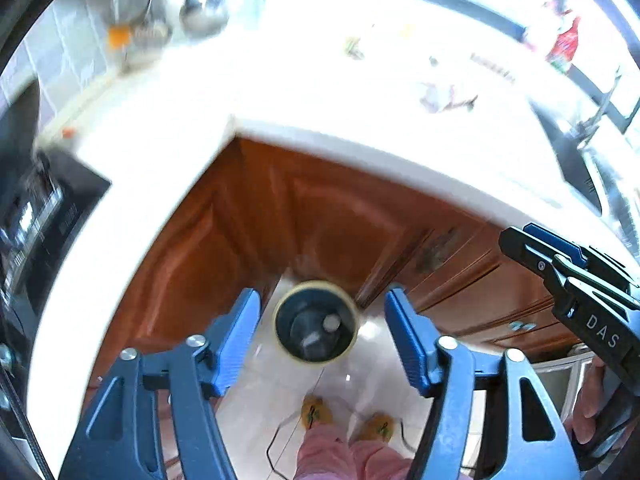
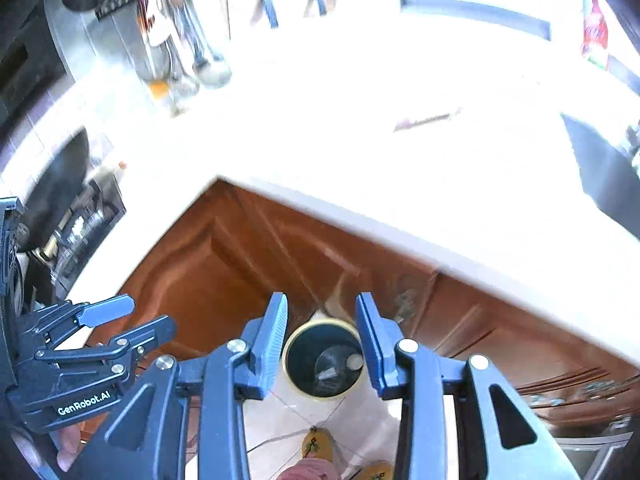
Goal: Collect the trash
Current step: 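Raise both tools back toward the counter trash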
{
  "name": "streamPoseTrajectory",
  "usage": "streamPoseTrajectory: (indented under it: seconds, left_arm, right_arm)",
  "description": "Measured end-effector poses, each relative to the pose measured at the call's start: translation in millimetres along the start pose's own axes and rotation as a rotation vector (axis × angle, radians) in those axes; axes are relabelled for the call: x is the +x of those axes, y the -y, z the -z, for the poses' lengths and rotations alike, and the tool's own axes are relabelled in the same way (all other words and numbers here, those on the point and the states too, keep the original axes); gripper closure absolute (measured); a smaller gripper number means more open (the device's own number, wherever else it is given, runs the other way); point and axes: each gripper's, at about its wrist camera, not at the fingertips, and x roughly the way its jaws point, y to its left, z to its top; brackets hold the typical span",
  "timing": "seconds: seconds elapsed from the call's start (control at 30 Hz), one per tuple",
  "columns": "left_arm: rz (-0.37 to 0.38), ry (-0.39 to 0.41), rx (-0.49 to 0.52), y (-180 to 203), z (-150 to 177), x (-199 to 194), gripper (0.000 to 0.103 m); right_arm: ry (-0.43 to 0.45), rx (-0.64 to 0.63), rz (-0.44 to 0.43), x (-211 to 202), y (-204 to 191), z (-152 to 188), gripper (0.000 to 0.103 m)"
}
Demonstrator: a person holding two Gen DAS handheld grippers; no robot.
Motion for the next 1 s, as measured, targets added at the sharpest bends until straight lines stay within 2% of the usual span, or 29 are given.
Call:
streamPoseTrajectory:
  seconds: [0.03, 0.23, 0.3, 0.43, 0.53, 0.63, 0.87, 1.0]
  left_arm:
    - [0.001, 0.022, 0.007, 3, -7, -13, 0.033]
    - [-0.006, 0.148, 0.062, 34, -50, -82, 0.032]
    - [-0.009, 0.181, 0.074, 41, -57, -101, 0.032]
    - [-0.015, 0.240, 0.104, 52, -73, -128, 0.032]
    - [-0.008, 0.266, 0.121, 60, -82, -136, 0.032]
    - [0.006, 0.283, 0.130, 58, -94, -131, 0.032]
    - [0.109, 0.296, 0.138, 42, -138, -123, 0.032]
    - [0.169, 0.282, 0.121, 27, -172, -101, 0.032]
  right_arm:
    - [0.014, 0.000, 0.004, -16, 1, -6, 0.066]
    - [0.081, 0.055, -0.013, -84, 18, -25, 0.064]
    - [0.081, 0.066, -0.034, -98, 23, -34, 0.064]
    - [0.077, 0.108, -0.092, -112, 32, -50, 0.056]
    - [0.102, 0.134, -0.096, -119, 38, -55, 0.054]
    - [0.104, 0.166, -0.096, -124, 43, -63, 0.047]
    - [0.092, 0.302, -0.081, -111, 47, -95, 0.046]
    - [0.072, 0.379, -0.049, -101, 41, -117, 0.046]
